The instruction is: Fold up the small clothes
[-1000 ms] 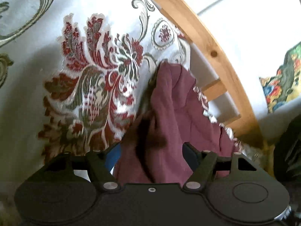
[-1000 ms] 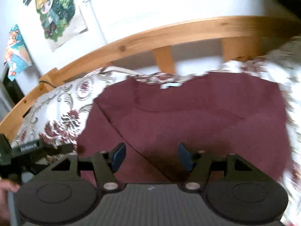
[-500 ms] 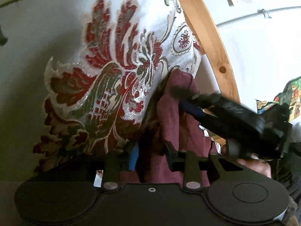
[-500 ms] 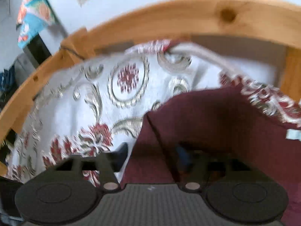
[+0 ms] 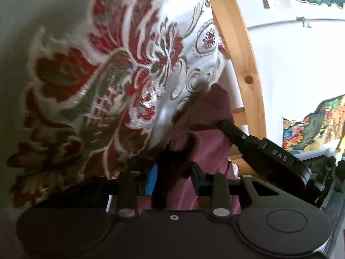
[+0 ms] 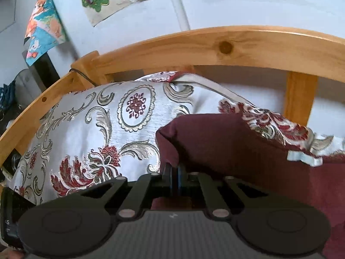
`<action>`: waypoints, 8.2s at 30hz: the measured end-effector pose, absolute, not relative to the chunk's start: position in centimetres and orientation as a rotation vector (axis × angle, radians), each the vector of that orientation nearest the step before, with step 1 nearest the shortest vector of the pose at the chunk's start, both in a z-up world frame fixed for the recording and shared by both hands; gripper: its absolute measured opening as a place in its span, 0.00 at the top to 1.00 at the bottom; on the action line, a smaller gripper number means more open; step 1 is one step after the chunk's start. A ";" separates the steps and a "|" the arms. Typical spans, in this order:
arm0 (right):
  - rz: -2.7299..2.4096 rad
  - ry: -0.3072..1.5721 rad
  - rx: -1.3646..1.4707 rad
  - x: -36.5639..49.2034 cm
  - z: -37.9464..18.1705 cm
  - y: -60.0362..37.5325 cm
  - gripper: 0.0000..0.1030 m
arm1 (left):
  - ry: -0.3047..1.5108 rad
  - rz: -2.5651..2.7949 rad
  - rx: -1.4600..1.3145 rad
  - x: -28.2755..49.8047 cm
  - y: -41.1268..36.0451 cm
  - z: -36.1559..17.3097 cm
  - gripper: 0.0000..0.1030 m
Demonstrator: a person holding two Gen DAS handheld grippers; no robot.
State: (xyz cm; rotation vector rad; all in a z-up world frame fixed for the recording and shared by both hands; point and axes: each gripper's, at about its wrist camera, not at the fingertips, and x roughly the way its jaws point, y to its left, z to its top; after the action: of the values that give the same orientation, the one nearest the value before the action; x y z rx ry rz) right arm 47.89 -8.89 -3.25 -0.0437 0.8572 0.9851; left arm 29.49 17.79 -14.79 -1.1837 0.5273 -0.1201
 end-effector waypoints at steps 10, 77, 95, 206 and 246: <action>1.041 0.797 -0.104 46.6 -0.7 -5.3 0.95 | 0.341 -0.049 -0.994 27.5 16.5 -10.6 0.94; 0.873 0.904 -0.619 14.5 -5.4 -32.2 0.01 | 0.740 -0.184 0.041 11.1 1.1 -5.3 0.01; 0.826 0.902 -0.259 18.3 -4.7 -35.1 0.37 | 0.844 -0.522 0.593 9.3 -9.5 -11.8 0.03; 0.397 0.514 -0.477 27.8 -4.3 -32.7 0.87 | 0.655 -0.012 0.146 24.3 5.8 -6.2 0.86; 0.182 0.858 -0.296 24.2 -5.9 -37.6 0.00 | 0.942 0.084 -0.143 17.6 8.0 -7.4 0.08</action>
State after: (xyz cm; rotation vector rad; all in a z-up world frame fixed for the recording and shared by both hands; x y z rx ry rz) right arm 24.22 -37.64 -5.87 -0.2958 0.8576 0.1821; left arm 17.59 8.03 -7.40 -0.1425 0.9415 0.0844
